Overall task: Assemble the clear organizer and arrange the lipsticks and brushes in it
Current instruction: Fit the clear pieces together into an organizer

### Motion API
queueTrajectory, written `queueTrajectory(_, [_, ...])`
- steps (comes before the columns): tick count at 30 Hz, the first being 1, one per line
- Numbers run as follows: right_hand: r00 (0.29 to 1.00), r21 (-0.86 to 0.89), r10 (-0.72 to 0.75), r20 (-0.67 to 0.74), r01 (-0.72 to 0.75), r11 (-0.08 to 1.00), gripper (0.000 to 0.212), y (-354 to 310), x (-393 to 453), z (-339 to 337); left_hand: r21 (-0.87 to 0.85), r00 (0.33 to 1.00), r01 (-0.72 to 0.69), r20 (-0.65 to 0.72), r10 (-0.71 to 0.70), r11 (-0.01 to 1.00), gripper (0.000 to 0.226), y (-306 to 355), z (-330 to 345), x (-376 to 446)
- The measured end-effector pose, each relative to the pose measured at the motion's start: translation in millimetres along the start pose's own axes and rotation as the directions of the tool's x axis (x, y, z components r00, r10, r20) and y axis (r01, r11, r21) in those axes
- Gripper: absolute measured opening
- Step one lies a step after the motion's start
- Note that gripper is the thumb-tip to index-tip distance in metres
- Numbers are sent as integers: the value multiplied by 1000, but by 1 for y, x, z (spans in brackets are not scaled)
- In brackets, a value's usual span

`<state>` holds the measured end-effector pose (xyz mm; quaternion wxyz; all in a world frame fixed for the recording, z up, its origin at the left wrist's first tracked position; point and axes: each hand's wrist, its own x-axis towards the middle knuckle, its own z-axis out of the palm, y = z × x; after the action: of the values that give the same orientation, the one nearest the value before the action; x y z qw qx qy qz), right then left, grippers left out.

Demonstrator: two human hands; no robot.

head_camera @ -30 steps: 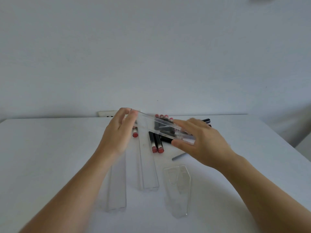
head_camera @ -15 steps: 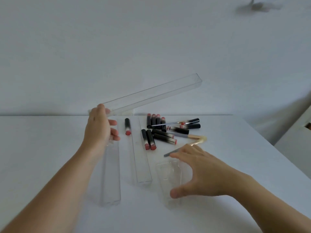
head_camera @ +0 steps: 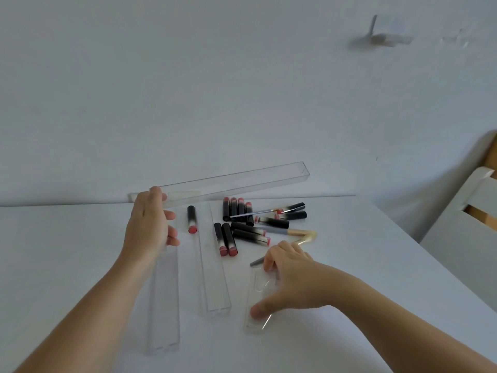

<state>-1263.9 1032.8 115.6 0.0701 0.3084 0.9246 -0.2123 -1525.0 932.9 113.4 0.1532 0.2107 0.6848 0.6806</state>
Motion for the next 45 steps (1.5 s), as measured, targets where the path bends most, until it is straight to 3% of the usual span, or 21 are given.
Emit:
queueTrajectory(5, [993, 77, -25, -113, 34, 996, 62, 2, 1, 0, 28, 1000, -17, 4, 17, 999, 39, 1, 0, -2])
queueTrajectory(8, [989, 152, -46, -143, 68, 986, 63, 11, -5, -3, 34, 1000, -24, 3, 24, 999, 38, 2, 1, -3])
queueTrajectory(13, [970, 108, -99, -224, 126, 986, 42, 29, -13, -7, 48, 1000, -23, 8, 22, 999, 33, 4, 2, -5])
queueTrajectory(23, [976, -49, -193, -103, 189, 981, 8, 35, -9, -21, 49, 1000, -16, 21, 15, 999, 35, 3, 2, -5])
queueTrajectory(36, [983, -102, -183, 4, 183, 978, 18, 47, -20, -33, 86, 999, -27, 26, 25, 996, 33, 2, 3, -7])
queueTrajectory(45, [966, -110, -258, -23, 254, 961, 21, 53, -24, -28, 97, 999, -28, 25, 25, 995, 33, 1, 3, -7])
